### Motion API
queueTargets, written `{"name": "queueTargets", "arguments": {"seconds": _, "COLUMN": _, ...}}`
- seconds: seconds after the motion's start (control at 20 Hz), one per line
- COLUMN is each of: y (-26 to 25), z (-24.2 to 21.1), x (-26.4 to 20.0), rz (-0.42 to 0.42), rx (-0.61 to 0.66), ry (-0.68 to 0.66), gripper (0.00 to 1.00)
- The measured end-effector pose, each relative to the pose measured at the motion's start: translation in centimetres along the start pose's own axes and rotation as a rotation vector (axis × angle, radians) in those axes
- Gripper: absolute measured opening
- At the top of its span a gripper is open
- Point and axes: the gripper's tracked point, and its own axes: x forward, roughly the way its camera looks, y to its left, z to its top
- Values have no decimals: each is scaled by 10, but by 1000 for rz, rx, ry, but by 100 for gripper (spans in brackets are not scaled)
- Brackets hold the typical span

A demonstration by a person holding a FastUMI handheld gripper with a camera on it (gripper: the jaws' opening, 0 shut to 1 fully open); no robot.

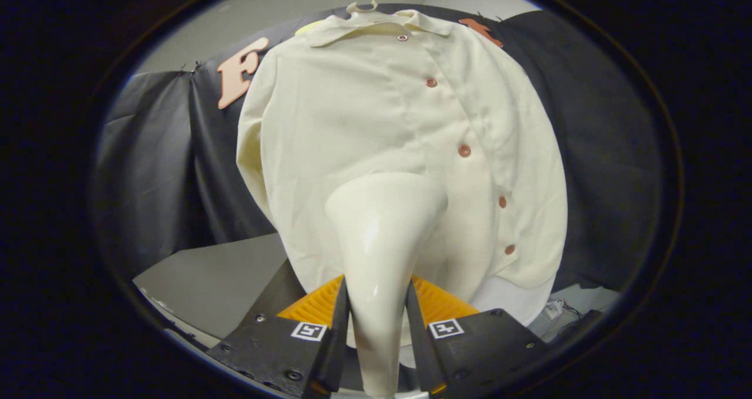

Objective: Iron the clothes twice with a garment steamer, once on the left side and once on the right side.

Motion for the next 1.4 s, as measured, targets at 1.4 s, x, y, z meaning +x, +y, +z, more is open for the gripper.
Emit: {"name": "queueTargets", "arguments": {"seconds": 1.4, "y": -2, "z": -8, "x": -23, "rz": 81, "rx": -60, "ry": 83, "gripper": 49}}
